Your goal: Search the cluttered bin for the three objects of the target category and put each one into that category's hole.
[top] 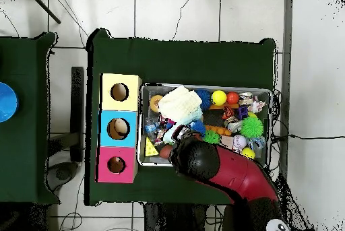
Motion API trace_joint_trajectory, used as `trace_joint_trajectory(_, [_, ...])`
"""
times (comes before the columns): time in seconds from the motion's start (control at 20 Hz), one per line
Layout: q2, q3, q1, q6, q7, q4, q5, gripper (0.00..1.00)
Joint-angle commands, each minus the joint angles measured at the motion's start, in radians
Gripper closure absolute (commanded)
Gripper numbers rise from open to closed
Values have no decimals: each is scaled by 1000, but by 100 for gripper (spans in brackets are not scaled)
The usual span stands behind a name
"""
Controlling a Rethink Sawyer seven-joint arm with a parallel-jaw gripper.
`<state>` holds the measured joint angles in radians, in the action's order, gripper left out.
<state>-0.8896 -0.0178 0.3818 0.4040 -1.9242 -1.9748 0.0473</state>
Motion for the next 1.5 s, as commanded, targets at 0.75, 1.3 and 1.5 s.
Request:
trace_joint_trajectory(0.75, [124,-9,13,14,-109,56,3,100])
trace_joint_trajectory(1.3, [130,3,4,23,-101,80,-9,0])
trace_joint_trajectory(1.5, [133,7,1,23,-102,85,-11,0])
